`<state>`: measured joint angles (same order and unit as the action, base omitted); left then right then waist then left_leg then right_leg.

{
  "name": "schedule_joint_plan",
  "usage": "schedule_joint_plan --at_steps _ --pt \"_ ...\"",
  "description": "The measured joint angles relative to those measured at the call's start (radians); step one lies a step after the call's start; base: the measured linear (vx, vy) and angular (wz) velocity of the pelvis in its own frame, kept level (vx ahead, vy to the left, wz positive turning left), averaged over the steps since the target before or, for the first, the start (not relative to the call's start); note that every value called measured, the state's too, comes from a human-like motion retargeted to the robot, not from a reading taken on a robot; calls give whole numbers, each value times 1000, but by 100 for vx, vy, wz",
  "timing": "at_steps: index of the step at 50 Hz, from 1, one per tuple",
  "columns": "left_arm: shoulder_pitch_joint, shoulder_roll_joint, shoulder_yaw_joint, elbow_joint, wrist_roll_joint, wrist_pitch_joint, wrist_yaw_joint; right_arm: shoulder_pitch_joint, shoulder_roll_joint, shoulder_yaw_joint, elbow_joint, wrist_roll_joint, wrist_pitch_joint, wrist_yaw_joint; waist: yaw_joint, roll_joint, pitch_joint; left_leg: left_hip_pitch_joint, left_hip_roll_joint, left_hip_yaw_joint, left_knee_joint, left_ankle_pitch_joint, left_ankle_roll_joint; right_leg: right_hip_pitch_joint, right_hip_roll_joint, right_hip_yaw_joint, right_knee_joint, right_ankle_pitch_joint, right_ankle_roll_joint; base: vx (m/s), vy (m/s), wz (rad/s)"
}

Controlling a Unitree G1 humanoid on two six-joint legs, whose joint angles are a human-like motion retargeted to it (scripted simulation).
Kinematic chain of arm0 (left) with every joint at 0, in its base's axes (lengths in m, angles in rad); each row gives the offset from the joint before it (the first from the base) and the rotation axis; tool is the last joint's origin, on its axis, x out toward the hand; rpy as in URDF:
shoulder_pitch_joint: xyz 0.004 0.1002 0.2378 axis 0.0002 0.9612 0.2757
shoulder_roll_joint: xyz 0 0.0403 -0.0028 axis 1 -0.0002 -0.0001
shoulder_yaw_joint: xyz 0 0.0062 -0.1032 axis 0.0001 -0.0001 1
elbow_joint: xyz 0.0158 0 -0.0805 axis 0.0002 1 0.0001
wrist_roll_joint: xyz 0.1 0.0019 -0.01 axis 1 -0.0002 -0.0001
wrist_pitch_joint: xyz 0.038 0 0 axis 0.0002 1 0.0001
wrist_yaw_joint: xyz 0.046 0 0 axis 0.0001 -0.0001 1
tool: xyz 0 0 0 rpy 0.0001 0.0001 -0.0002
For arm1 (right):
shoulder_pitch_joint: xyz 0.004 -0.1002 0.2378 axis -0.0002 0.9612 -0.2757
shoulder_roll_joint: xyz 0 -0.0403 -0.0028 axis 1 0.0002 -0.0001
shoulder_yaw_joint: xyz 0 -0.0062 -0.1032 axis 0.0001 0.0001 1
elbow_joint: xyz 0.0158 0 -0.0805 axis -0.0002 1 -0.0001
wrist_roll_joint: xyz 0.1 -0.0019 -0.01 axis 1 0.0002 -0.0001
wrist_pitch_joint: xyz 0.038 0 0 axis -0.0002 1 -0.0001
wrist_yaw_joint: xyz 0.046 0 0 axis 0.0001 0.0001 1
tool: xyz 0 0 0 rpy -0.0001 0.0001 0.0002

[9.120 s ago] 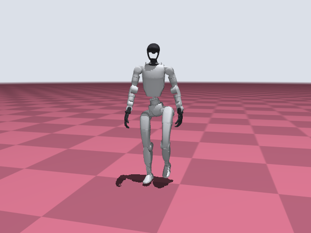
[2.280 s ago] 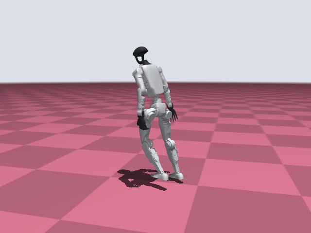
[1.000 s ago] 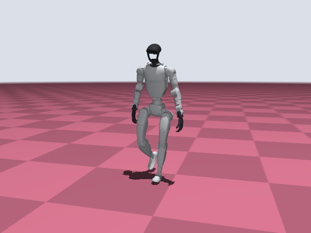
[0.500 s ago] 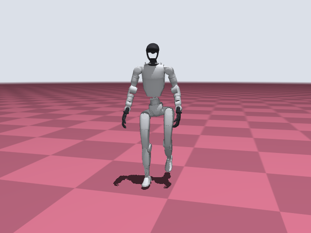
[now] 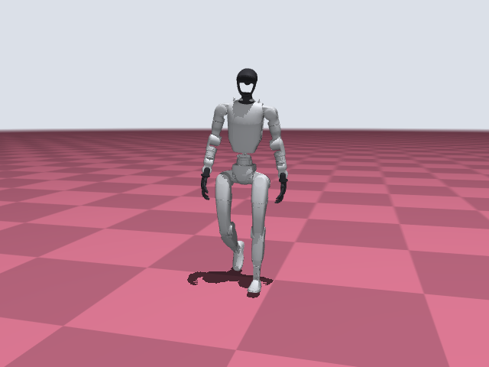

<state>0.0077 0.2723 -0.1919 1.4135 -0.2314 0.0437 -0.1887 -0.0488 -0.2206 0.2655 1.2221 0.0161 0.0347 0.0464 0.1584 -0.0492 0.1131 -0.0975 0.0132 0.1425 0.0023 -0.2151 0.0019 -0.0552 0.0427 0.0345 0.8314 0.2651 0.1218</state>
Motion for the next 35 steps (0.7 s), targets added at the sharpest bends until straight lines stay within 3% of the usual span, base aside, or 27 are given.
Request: schedule_joint_plan --at_steps 2,5,7,10,15,18,21,23,25,29,32,35 --pt "-117 14 -1 -27 16 23 41 56 12 -3 48 -3 27 -3 -29 2 -4 33 -4 -9 18 -32 -16 -154 -40 -61 173 -95 -65 80 15 29" --pt "-282 35 5 -100 6 25 88 130 11 -8 94 0 42 4 -103 19 -4 88 -11 -39 33 -69 -39 -312 -80 -130 228 -212 -124 76 13 71" --pt "-377 48 8 -169 -23 1 105 170 1 -10 109 4 38 19 -173 34 -8 121 -13 -77 36 -86 -50 -369 -78 -155 120 -235 -118 75 5 117" --pt "-494 69 3 -289 -86 -51 120 215 -18 -15 121 14 32 36 -282 44 -6 184 -25 -144 34 -110 -64 -363 -84 -184 -225 -232 -91 79 -3 141" --pt "-619 85 13 -455 -166 -95 168 199 -18 -37 167 -10 83 26 -390 -23 50 366 -92 -246 30 -155 -81 -218 -173 -300 -860 -220 18 89 -17 103" --pt "-587 72 11 -504 -161 -98 162 146 -1 -37 202 -16 96 21 -354 -34 49 435 -98 -255 40 -110 -73 -188 -149 -232 -919 -178 25 90 -24 -24" --pt "-460 52 -19 -505 -139 -79 129 81 7 -18 209 28 92 -2 -287 -54 40 463 -131 -240 123 30 -51 -108 -153 -207 -916 -160 -2 95 -24 -75" --pt "-338 41 -46 -479 -102 -57 84 33 8 0 192 69 80 -24 -249 -88 34 410 -175 -206 292 124 -29 -51 -184 -179 -893 -208 2 97 -22 -61" --pt "-202 32 -75 -434 -65 -33 23 -15 0 7 155 106 60 -58 -240 -113 -7 216 -202 -144 603 190 -8 -37 -219 -159 -863 -255 3 89 -18 -7" --pt "16 23 -110 -295 -27 9 -35 -154 -40 -27 48 140 34 -139 -188 -115 -49 -146 -197 -61 985 54 49 -19 -221 -134 -836 -319 6 84 -12 -31" --pt "151 30 -119 -180 9 36 -68 -267 -64 -30 -30 156 23 -164 -99 -143 -39 -267 -172 29 938 -11 99 23 -224 -76 -821 -359 12 84 -8 -113" --pt "271 47 -108 -100 -11 50 -76 -374 -91 -17 -97 171 12 -178 5 -164 -20 -284 -137 111 653 -6 110 67 -221 -2 -808 -391 12 86 1 -148"
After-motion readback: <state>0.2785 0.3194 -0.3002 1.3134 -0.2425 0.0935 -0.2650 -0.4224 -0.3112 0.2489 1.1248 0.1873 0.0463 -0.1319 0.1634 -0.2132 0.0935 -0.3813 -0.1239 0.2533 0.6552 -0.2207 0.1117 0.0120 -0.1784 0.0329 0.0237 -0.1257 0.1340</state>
